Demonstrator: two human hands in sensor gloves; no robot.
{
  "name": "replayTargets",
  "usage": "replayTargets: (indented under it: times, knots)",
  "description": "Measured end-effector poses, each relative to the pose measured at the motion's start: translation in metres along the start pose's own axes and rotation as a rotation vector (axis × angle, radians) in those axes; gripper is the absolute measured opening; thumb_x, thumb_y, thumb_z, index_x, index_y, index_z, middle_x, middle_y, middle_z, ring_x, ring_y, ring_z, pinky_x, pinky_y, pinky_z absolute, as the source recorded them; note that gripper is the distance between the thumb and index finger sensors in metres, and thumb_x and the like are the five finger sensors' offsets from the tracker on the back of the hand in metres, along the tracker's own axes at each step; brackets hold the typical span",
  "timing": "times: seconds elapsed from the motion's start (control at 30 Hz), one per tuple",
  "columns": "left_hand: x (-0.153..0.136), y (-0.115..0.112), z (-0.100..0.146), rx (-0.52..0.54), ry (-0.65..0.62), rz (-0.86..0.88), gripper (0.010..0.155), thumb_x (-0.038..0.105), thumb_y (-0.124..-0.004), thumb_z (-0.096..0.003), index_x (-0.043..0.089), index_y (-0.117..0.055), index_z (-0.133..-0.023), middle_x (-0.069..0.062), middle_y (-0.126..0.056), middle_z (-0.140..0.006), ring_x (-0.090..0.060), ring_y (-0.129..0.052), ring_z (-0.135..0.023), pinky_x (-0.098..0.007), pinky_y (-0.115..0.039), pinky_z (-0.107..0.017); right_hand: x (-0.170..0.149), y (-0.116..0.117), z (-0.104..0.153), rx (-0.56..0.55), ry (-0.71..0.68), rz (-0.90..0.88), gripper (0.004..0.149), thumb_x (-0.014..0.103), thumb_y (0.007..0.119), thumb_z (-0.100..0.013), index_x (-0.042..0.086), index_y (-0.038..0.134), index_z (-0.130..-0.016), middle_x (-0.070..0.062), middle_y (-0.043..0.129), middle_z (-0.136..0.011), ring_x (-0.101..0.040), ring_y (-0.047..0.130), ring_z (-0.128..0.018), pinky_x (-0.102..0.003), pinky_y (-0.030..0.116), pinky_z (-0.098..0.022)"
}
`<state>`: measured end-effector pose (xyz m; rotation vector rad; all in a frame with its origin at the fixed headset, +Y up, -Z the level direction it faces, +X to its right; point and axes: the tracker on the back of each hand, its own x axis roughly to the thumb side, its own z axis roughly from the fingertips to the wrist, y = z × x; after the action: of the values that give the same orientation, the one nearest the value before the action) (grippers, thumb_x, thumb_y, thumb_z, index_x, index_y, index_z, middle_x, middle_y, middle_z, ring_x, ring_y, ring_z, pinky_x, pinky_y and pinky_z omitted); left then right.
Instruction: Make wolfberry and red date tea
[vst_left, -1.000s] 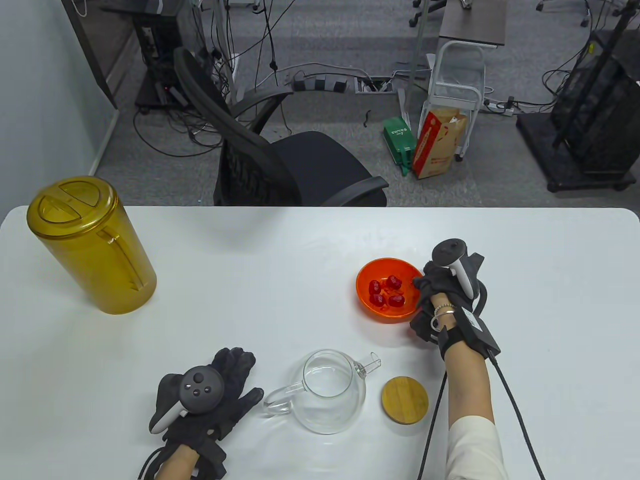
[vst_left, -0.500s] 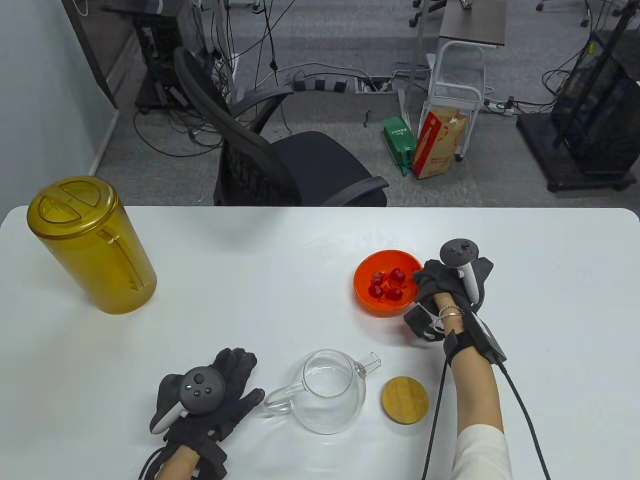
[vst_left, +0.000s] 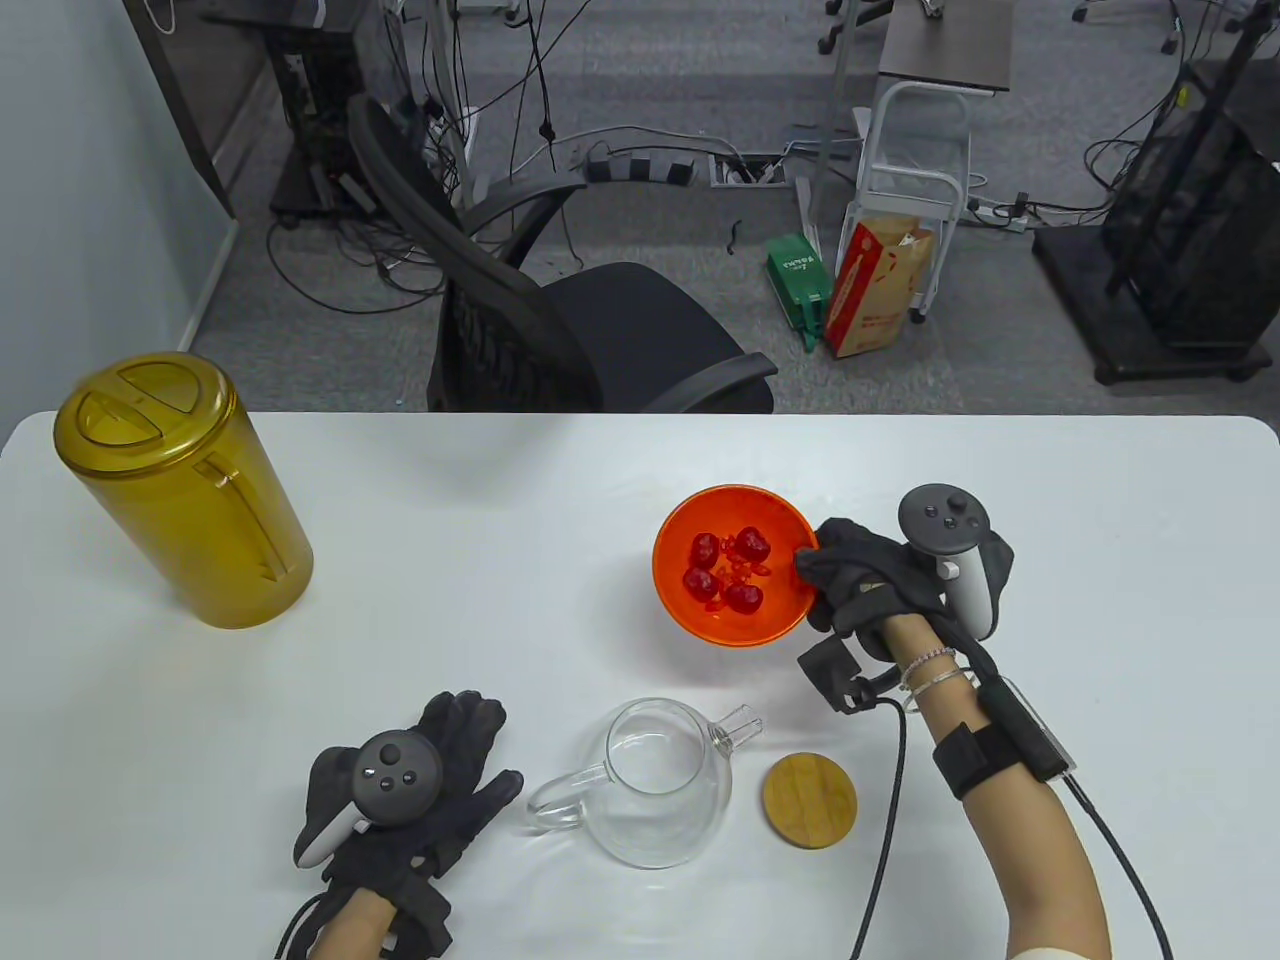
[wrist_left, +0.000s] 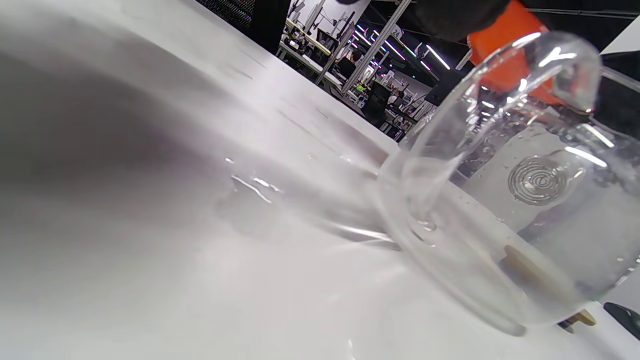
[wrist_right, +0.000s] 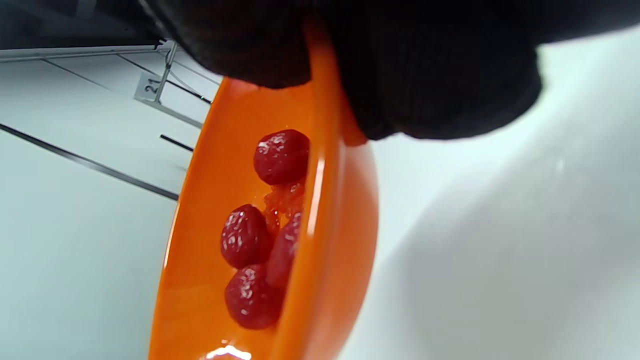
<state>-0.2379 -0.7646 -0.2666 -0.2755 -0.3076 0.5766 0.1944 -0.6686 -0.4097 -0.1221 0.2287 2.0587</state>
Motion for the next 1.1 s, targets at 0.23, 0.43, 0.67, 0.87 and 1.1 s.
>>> replayTargets:
  times: [0.23, 0.43, 0.67, 0.87, 1.1]
  knots:
    - [0.002, -0.003, -0.001, -0.024, -0.008, -0.021, 0.074, 0.055, -0.060, -0.0598, 0.018, -0.028, -0.115, -0.015, -0.025, -0.125, -0.039, -0.016, -0.113, -0.058, -0.022, -0.076, 0.016, 0.028, 0.040, 0.063, -0.089, 0.017, 0.044, 0.028, 0.086, -0.051, -0.003, 0.077, -0.082, -0.023, 0.093, -0.052, -0.030, 0.097, -0.030, -0.041, 0.084, -0.021]
    - [0.002, -0.004, -0.001, -0.026, -0.006, -0.024, 0.074, 0.055, -0.060, -0.0597, 0.018, -0.029, -0.114, -0.015, -0.025, -0.125, -0.039, -0.016, -0.113, -0.058, -0.022, -0.076, 0.026, 0.049, 0.066, -0.004, -0.208, 0.029, 0.044, 0.027, 0.086, -0.051, -0.002, 0.078, -0.083, -0.025, 0.094, -0.053, -0.029, 0.097, -0.026, -0.037, 0.083, -0.017]
    - [0.003, -0.004, -0.001, -0.033, -0.007, -0.026, 0.074, 0.055, -0.060, -0.0598, 0.018, -0.028, -0.114, -0.015, -0.025, -0.125, -0.039, -0.016, -0.113, -0.057, -0.022, -0.076, 0.025, 0.061, 0.083, -0.010, -0.271, 0.014, 0.043, 0.026, 0.086, -0.051, 0.000, 0.077, -0.084, -0.025, 0.093, -0.057, -0.031, 0.098, -0.028, -0.037, 0.084, -0.018]
    - [0.003, -0.005, -0.001, -0.033, -0.009, -0.022, 0.073, 0.055, -0.060, -0.0598, 0.018, -0.028, -0.114, -0.015, -0.025, -0.125, -0.039, -0.016, -0.113, -0.057, -0.022, -0.076, 0.019, 0.065, 0.091, -0.033, -0.317, 0.044, 0.042, 0.024, 0.085, -0.051, 0.002, 0.074, -0.085, -0.025, 0.090, -0.063, -0.033, 0.100, -0.032, -0.039, 0.087, -0.021]
    - [0.003, -0.005, -0.001, -0.036, -0.007, -0.019, 0.074, 0.055, -0.060, -0.0598, 0.018, -0.028, -0.114, -0.015, -0.025, -0.125, -0.039, -0.016, -0.113, -0.057, -0.022, -0.076, 0.014, 0.069, 0.093, -0.046, -0.406, 0.087, 0.041, 0.022, 0.084, -0.052, 0.002, 0.073, -0.085, -0.026, 0.089, -0.067, -0.036, 0.100, -0.036, -0.042, 0.087, -0.024]
